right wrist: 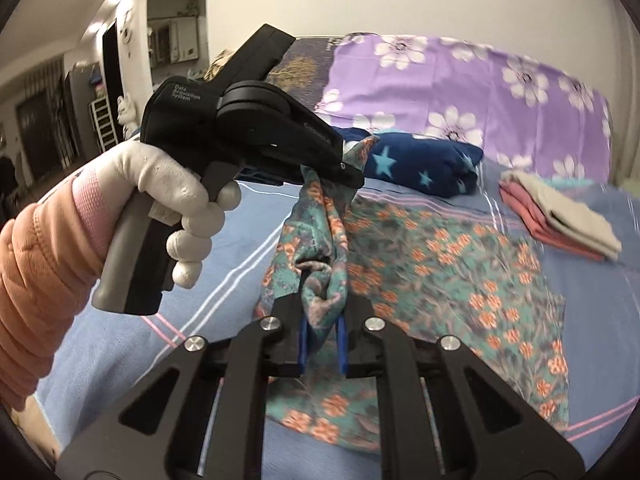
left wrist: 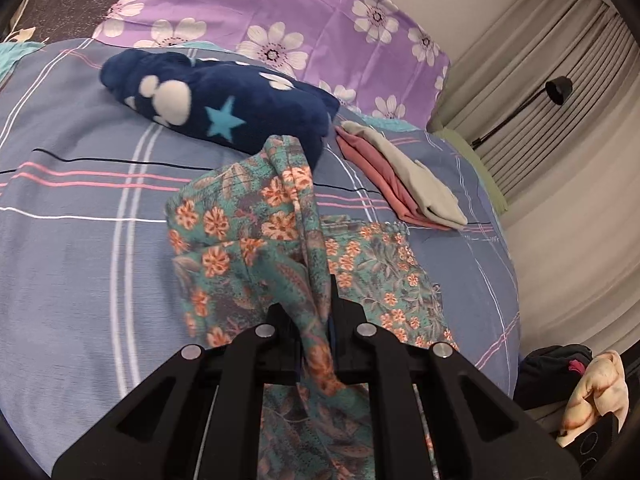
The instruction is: Fold small clothes
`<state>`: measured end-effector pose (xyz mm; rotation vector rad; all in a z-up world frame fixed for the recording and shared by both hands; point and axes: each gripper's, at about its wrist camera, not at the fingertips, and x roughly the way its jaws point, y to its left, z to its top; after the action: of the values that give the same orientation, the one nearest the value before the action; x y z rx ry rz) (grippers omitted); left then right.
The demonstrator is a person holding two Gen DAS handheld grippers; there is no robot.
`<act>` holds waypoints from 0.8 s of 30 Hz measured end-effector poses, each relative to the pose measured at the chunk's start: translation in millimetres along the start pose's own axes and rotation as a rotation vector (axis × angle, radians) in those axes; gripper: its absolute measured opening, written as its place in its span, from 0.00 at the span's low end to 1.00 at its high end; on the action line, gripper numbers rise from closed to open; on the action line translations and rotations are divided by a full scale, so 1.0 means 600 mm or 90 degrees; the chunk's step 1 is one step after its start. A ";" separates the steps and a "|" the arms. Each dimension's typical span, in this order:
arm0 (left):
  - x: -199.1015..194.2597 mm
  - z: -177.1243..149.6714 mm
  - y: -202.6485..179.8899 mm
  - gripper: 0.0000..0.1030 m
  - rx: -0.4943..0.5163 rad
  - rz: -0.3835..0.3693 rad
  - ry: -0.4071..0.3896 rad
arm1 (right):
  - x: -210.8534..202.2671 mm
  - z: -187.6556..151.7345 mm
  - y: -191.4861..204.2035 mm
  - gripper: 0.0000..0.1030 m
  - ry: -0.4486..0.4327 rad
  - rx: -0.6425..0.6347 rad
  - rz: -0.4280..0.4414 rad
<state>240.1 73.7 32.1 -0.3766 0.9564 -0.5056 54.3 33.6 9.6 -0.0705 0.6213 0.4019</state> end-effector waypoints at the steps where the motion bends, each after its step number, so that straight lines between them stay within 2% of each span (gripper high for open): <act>1: 0.004 0.001 -0.006 0.09 0.003 0.001 0.002 | -0.003 -0.002 -0.008 0.10 -0.001 0.007 0.002; 7: 0.032 0.008 -0.064 0.09 0.030 0.018 0.008 | -0.027 -0.017 -0.064 0.10 -0.013 0.053 0.005; 17: 0.111 0.014 -0.168 0.09 0.080 0.037 0.046 | -0.063 -0.056 -0.187 0.10 -0.019 0.189 0.034; 24: 0.173 0.010 -0.213 0.09 0.079 0.031 0.070 | -0.078 -0.091 -0.257 0.08 -0.011 0.254 0.026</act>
<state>264.1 -89.0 31.2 -0.2145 1.0324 -0.5437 49.3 -134.6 -16.4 0.3264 0.6770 0.3110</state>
